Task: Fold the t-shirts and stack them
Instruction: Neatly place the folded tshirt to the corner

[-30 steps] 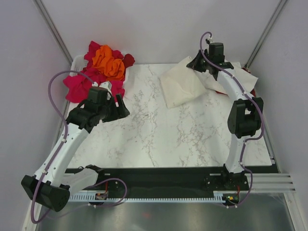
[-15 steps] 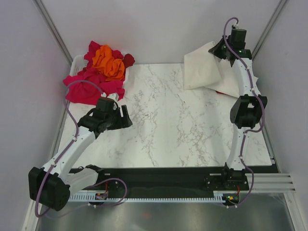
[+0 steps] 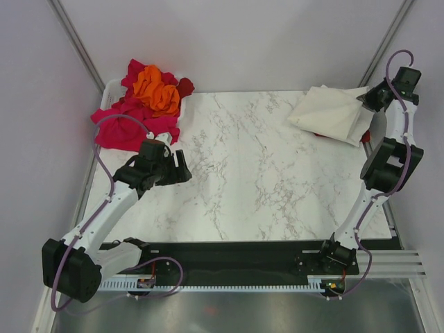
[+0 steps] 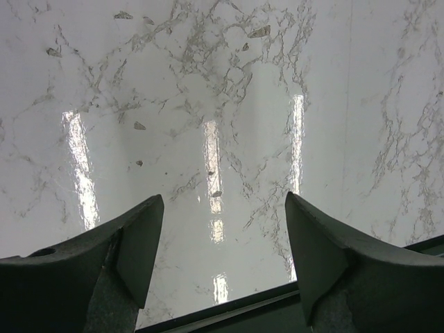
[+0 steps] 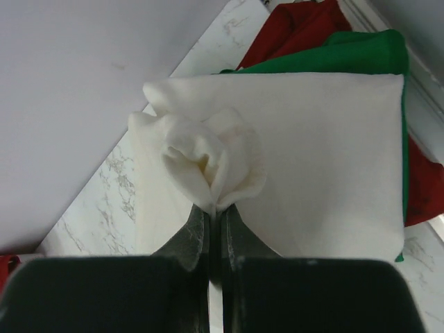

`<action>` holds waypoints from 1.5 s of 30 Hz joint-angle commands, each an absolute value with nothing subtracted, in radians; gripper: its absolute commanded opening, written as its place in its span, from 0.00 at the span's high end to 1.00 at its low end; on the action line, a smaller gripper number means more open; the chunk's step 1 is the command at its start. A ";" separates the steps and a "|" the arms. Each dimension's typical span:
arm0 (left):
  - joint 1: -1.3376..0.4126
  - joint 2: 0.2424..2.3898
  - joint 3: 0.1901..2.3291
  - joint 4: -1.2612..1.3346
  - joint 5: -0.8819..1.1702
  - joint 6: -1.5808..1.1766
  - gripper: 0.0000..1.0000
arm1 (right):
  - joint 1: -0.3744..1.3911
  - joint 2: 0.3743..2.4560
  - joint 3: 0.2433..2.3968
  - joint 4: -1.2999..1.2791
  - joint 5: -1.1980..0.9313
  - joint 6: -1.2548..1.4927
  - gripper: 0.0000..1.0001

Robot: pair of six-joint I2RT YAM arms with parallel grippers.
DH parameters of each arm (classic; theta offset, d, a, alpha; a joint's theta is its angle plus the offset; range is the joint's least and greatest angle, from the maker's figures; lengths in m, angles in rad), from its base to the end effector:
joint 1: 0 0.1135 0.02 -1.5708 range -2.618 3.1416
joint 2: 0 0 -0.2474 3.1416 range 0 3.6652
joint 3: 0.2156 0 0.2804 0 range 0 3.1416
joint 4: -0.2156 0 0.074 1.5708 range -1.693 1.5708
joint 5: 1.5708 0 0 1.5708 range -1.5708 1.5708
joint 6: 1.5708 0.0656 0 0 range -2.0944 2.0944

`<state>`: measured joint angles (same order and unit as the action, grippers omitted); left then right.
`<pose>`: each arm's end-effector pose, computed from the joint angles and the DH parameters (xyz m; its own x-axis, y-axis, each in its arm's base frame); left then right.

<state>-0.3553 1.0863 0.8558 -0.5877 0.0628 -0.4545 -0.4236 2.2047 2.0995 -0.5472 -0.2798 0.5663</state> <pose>0.2615 -0.1014 0.2264 -0.7849 -0.1761 -0.5940 0.0477 0.9388 -0.3412 0.5126 -0.2113 0.2605 -0.3624 0.7291 -0.5806 0.4615 0.6816 0.5678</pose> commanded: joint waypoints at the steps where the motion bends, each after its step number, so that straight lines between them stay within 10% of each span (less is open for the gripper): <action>1: -0.354 1.091 0.867 -0.548 0.071 -0.413 0.22 | -0.462 2.209 2.121 -0.480 -0.339 0.580 1.00; 12: -0.354 1.106 0.864 -0.545 0.081 -0.411 0.23 | -0.509 2.230 2.201 -0.488 -0.309 0.585 1.00; 19: -0.354 1.103 0.862 -0.545 0.081 -0.411 0.23 | -0.554 2.235 1.858 -0.355 -0.251 0.620 0.95; 32: -0.354 1.089 0.861 -0.543 0.104 -0.411 0.23 | -0.552 2.136 1.821 -0.305 -0.255 0.621 0.28; 45: -0.354 1.066 0.859 -0.540 0.133 -0.416 0.23 | -0.548 1.662 1.384 -0.364 -0.156 0.551 0.19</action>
<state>-0.3553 1.0889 0.8558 -0.5728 0.1085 -0.4538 -0.5430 1.6833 1.5257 -0.3584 -0.1696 0.5716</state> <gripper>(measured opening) 0.774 0.818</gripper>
